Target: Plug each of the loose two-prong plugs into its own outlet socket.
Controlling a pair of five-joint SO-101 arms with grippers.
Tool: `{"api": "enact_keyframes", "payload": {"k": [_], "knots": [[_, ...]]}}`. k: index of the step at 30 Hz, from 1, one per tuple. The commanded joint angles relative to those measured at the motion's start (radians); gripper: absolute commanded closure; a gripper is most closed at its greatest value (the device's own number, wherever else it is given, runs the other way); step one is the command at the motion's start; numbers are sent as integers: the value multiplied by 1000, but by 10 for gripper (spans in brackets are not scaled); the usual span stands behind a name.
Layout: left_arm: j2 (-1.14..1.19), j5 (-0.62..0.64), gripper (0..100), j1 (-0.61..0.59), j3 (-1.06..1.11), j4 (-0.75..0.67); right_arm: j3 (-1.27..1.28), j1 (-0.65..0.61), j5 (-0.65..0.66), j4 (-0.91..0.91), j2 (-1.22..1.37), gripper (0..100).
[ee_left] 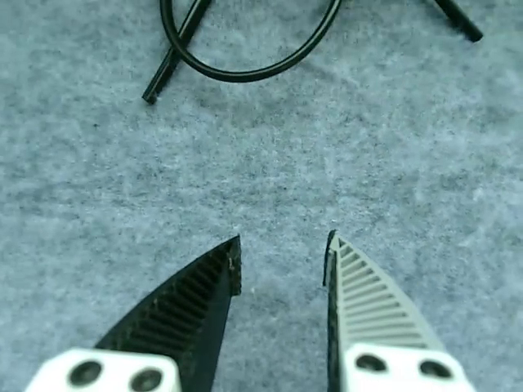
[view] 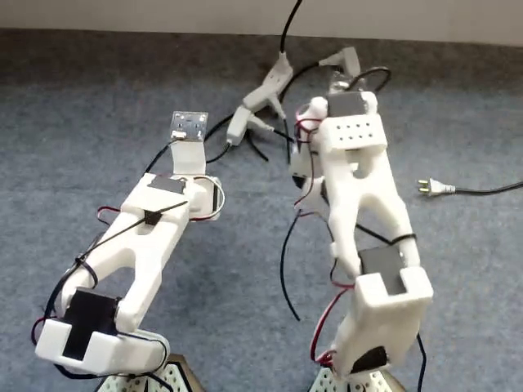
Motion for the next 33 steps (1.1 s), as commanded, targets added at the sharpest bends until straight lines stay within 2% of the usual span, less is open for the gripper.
{"api": "enact_keyframes", "payload": {"k": [1, 4, 11, 28, 33], "knots": [[-50, 6, 829, -42, -45, -15, -24, -107, 0, 38, -160, 977], [-50, 6, 829, -102, -50, -15, 22, -160, 0, 25, -142, 977], [-41, 69, 829, -180, -64, -15, 133, -274, -6, -194, 10, 977], [-38, 97, 829, -197, -59, -52, 142, -272, 2, -306, 252, 971], [-38, 97, 829, -197, -61, -52, 113, -277, 64, -282, 252, 964]]}}
